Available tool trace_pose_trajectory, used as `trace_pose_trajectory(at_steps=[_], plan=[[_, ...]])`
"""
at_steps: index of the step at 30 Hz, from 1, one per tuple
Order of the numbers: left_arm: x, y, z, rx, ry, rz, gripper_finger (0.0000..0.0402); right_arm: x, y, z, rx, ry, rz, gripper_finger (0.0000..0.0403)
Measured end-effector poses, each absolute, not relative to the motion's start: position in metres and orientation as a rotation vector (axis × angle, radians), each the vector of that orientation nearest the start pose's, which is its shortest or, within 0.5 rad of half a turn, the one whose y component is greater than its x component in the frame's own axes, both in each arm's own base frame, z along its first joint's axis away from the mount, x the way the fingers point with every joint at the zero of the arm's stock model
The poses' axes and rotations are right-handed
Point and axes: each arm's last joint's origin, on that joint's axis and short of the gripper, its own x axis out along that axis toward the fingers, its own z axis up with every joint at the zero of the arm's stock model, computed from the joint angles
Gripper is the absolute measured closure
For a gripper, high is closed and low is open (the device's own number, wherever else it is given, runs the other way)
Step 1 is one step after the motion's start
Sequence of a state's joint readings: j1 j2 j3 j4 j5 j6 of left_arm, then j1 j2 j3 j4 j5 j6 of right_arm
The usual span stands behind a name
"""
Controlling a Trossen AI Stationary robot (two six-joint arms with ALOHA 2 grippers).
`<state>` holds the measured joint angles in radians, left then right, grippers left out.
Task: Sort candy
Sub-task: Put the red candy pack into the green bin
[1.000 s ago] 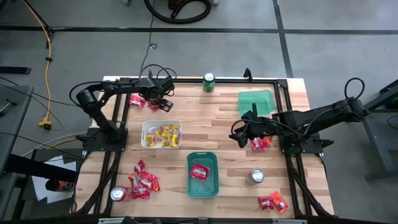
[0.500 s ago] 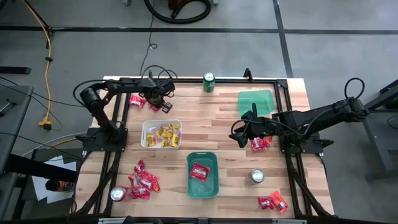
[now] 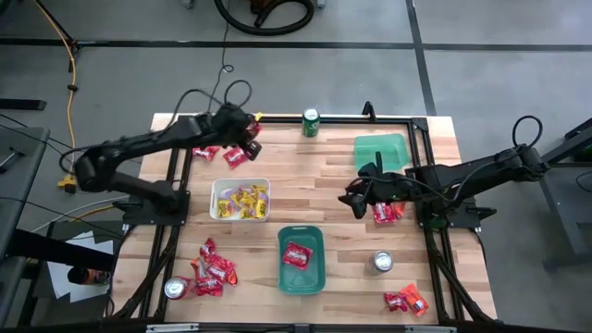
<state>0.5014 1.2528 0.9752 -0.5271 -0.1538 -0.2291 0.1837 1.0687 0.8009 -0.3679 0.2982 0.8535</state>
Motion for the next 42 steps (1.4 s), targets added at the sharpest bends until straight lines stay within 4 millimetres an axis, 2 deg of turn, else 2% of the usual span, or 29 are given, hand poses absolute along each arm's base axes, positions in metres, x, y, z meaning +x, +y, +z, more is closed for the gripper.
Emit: trace_pose_trajectory(at_steps=[5,10,12,15,20,27,32,37,42], plan=[[0.233,0.077,0.319,-0.303,0.427,0.445,0.0401,0.224,0.033,0.277,0.645,0.464,-0.329,0.0164],[0.247,0.018,0.336,-0.285,0.285,0.198,0.0401,0.225,0.033,0.279,0.629,0.445,-0.315,0.0164],[0.255,-0.006,0.334,-0.273,0.281,0.127,0.0401,0.225,0.033,0.279,0.626,0.445,-0.317,0.0164],[0.268,-0.037,0.320,-0.256,0.330,0.051,0.0401,0.225,0.033,0.279,0.625,0.443,-0.321,0.0164],[0.292,-0.072,0.284,-0.214,0.448,-0.037,0.0401,0.225,0.033,0.279,0.625,0.443,-0.321,0.0164],[0.319,-0.094,0.239,-0.254,0.593,-0.293,0.0401,0.225,0.033,0.279,0.625,0.443,-0.321,0.0164],[0.328,-0.096,0.218,-0.337,0.666,-0.245,0.0401,0.225,0.033,0.279,0.625,0.444,-0.321,0.0164],[0.329,-0.095,0.214,-0.360,0.676,-0.187,0.0371,0.225,0.033,0.279,0.626,0.444,-0.321,0.0164],[0.325,-0.094,0.221,-0.361,0.668,-0.188,0.0308,0.225,0.033,0.279,0.625,0.445,-0.321,0.0164]])
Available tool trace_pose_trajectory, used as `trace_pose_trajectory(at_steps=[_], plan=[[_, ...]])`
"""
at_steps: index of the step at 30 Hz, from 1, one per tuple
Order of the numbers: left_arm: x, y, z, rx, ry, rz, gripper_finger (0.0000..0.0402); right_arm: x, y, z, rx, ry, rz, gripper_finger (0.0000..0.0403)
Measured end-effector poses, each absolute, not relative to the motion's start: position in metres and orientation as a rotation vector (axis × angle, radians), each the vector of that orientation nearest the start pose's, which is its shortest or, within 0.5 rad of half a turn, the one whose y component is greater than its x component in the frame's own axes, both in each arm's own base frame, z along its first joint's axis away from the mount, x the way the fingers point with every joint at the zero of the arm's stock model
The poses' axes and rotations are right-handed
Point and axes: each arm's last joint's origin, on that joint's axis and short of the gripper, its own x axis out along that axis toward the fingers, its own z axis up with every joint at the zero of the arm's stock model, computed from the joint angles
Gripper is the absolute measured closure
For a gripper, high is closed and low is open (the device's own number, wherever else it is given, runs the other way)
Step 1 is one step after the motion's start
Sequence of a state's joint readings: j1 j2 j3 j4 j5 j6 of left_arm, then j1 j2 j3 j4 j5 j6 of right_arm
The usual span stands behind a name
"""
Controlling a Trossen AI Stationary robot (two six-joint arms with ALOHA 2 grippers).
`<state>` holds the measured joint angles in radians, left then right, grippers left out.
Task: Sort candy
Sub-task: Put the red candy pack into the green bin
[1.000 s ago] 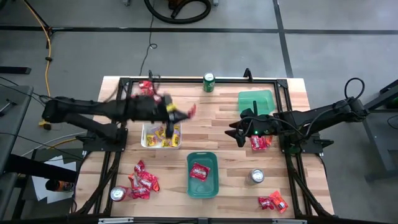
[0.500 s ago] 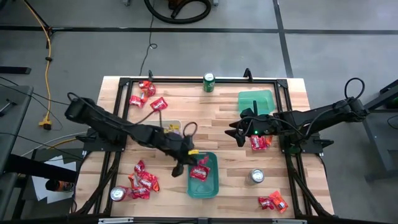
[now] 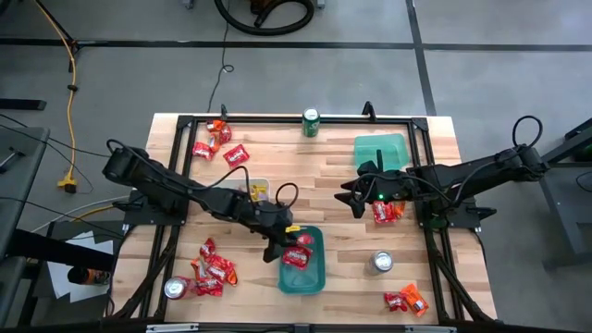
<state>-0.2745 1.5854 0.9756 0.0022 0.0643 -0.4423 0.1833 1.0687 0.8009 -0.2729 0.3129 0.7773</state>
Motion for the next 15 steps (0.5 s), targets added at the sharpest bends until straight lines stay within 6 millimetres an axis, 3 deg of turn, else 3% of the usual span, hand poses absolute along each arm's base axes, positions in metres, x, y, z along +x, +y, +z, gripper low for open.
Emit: trace_pose_trajectory(at_steps=[8,15], plan=[[0.309,-0.082,0.243,-0.344,0.662,-0.128,0.0205,0.225,0.033,0.279,0.632,0.442,-0.322,0.0164],[0.271,-0.048,0.307,-0.359,0.450,-0.064,0.0171,0.230,0.034,0.288,0.685,0.340,-0.284,0.0164]])
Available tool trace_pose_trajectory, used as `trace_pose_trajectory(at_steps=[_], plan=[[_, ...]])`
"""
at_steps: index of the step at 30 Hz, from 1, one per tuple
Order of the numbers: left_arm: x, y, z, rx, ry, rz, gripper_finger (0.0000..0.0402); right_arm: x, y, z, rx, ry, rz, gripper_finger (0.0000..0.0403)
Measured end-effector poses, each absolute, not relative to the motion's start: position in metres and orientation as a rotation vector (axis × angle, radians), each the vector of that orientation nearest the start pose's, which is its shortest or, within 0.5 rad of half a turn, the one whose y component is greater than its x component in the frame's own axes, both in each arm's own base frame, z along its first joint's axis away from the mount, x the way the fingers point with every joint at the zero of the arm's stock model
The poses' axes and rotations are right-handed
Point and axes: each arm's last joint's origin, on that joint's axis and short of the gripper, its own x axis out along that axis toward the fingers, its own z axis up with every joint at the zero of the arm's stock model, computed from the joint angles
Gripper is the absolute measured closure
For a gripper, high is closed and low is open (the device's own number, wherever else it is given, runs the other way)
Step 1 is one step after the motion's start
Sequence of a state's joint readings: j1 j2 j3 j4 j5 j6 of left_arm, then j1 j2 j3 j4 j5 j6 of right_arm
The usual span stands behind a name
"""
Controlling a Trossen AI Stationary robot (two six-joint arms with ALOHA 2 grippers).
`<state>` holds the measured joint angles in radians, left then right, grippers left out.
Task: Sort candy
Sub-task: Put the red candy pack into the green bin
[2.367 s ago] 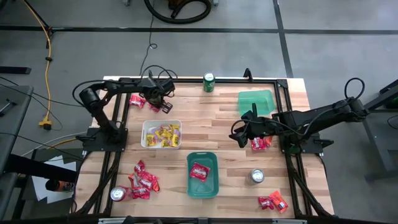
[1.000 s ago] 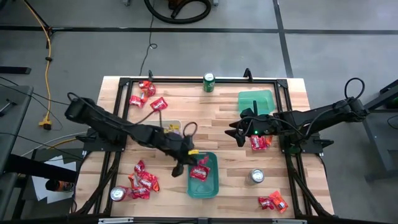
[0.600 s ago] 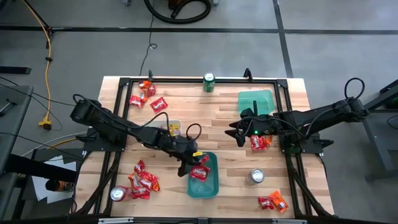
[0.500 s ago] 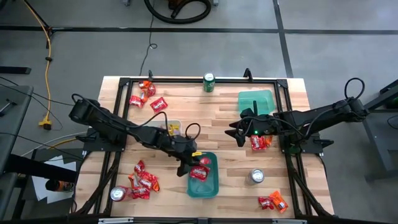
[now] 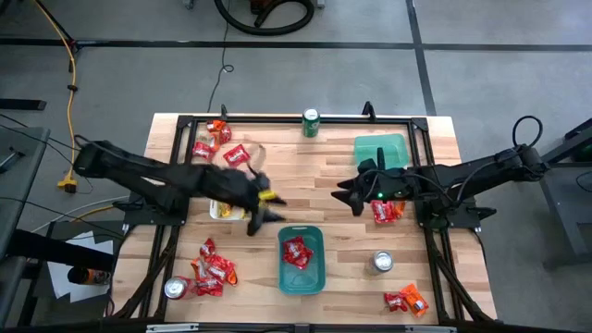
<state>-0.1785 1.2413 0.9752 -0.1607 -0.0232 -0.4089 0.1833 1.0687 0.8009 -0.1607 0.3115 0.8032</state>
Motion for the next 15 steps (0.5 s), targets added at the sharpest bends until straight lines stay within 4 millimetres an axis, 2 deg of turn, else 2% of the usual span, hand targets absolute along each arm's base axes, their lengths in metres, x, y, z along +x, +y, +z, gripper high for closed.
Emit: trace_pose_trajectory(at_steps=[4,8,11,15], plan=[[0.242,-0.034,0.344,-0.295,0.236,0.066,0.0170,0.235,0.034,0.303,0.696,0.194,-0.219,0.0164],[0.223,-0.030,0.367,-0.274,0.085,0.147,0.0170,0.237,0.035,0.318,0.651,0.057,-0.160,0.0164],[0.218,-0.034,0.370,-0.245,0.058,0.149,0.0170,0.238,0.035,0.324,0.619,-0.006,-0.137,0.0164],[0.220,-0.040,0.348,-0.280,0.021,0.129,0.0170,0.238,0.035,0.327,0.590,-0.026,-0.131,0.0164]])
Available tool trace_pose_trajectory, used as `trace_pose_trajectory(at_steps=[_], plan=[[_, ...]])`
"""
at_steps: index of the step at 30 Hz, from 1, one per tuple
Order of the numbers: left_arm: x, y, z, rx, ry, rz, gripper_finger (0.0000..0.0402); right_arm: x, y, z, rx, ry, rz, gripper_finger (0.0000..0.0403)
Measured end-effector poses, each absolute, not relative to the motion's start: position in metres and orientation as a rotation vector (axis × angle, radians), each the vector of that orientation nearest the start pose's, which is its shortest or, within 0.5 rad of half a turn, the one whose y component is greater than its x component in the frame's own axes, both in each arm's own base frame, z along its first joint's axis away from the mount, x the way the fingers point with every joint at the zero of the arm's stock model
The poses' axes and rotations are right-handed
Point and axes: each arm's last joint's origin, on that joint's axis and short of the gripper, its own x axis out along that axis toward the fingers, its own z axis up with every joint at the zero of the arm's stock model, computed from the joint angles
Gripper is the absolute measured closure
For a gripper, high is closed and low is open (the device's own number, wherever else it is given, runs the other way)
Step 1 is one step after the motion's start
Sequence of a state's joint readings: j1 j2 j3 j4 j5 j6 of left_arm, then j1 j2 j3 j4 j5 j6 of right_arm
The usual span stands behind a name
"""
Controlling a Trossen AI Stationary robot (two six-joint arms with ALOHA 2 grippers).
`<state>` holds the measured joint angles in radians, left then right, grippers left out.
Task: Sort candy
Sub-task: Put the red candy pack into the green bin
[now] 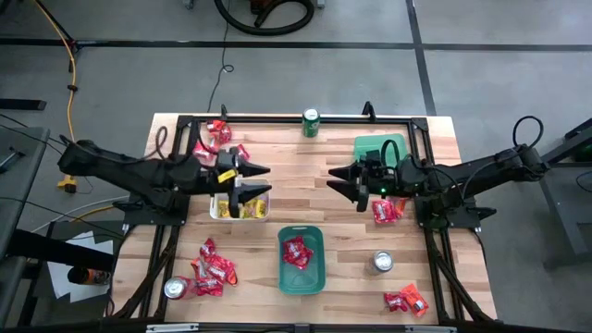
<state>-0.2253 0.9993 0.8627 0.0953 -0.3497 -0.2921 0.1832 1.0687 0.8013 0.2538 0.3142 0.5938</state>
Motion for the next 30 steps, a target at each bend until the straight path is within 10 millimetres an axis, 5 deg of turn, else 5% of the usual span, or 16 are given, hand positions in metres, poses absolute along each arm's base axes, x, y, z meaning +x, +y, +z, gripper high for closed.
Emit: trace_pose_trajectory(at_steps=[6,22,25,30], plan=[[0.218,-0.040,0.314,-0.386,-0.094,0.110,0.0170,0.238,0.035,0.327,0.589,-0.028,-0.138,0.0164],[0.204,-0.026,0.323,-0.385,-0.177,0.149,0.0170,0.254,0.037,0.317,0.551,-0.032,-0.145,0.0164],[0.204,-0.026,0.323,-0.383,-0.172,0.150,0.0170,0.262,0.033,0.311,0.579,0.101,-0.219,0.0164],[0.205,-0.026,0.322,-0.381,-0.163,0.152,0.0170,0.265,0.019,0.312,0.524,0.568,-0.452,0.0164]])
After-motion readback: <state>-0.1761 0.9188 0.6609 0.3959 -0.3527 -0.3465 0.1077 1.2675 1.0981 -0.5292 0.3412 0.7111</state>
